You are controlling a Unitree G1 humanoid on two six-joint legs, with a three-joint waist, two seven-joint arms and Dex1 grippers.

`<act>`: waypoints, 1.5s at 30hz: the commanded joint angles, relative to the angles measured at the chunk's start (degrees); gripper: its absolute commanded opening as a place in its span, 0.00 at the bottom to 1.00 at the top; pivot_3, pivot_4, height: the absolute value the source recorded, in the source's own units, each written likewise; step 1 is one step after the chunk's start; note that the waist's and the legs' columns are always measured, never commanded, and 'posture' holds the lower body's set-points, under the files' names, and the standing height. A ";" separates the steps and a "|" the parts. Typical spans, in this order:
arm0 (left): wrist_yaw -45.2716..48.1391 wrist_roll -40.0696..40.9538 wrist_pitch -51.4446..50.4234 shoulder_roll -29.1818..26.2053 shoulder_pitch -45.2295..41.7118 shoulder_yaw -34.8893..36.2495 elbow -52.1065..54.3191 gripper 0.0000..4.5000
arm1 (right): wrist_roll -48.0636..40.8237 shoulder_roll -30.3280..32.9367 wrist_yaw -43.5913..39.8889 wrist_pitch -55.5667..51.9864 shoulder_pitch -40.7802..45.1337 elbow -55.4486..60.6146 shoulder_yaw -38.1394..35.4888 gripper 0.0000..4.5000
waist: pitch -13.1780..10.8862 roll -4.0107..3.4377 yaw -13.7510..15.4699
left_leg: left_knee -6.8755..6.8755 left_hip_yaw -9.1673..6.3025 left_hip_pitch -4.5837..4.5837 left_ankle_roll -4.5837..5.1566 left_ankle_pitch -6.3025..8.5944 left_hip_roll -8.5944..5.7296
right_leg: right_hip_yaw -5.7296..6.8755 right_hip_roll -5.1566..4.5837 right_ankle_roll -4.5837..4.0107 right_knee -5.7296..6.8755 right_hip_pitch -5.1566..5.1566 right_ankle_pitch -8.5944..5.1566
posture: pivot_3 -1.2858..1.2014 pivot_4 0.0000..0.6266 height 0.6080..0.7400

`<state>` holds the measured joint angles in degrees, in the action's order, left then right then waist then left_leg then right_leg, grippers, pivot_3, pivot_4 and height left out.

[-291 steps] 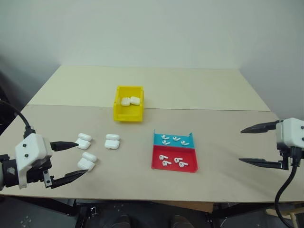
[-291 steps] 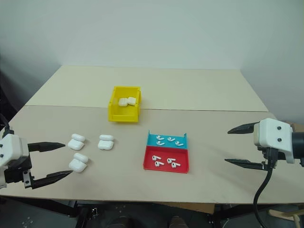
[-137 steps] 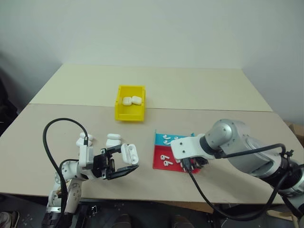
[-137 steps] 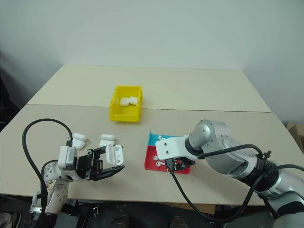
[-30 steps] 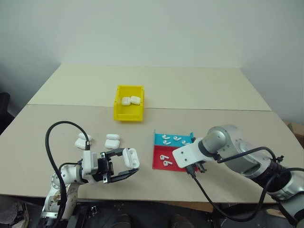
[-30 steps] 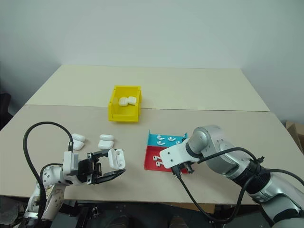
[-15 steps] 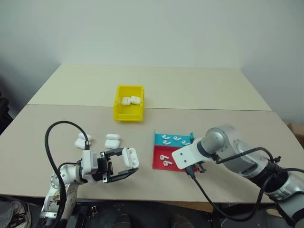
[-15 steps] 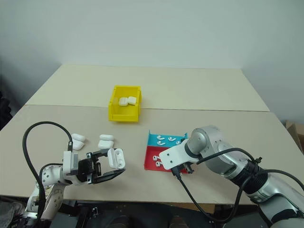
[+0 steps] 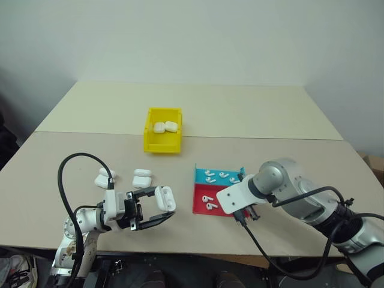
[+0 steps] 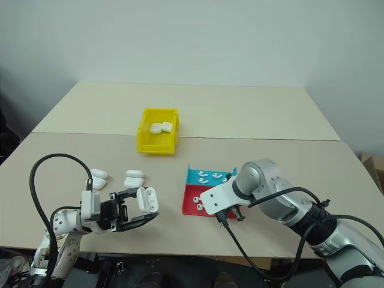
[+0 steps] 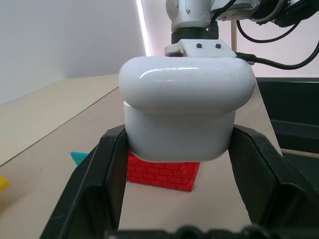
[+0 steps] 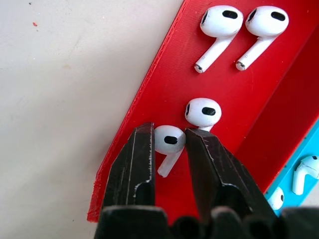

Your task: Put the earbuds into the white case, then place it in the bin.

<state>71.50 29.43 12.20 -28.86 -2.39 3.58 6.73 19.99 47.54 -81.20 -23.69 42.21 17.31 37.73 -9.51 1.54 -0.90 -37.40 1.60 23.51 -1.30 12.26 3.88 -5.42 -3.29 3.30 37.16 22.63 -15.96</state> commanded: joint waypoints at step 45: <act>-14.34 15.09 -30.88 0.33 -22.96 -4.72 21.62 0.61 | -63.11 -23.88 23.20 -4.73 -5.27 17.76 -57.80 0.25 | -0.01 0.02 -0.25 | 0.06 -0.15 0.00 0.01 0.01 -0.02 | 0.04 0.04 0.04 -0.04 -0.16 0.02 | 0.52 0.24 1.00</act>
<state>57.62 42.62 -17.80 -27.91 -24.45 -2.57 25.73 -41.26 23.85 -58.42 -31.43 37.30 34.41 -20.50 -9.52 1.56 -1.15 -37.34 1.45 23.51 -1.29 12.26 3.85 -5.39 -3.26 3.34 37.11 22.48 -15.94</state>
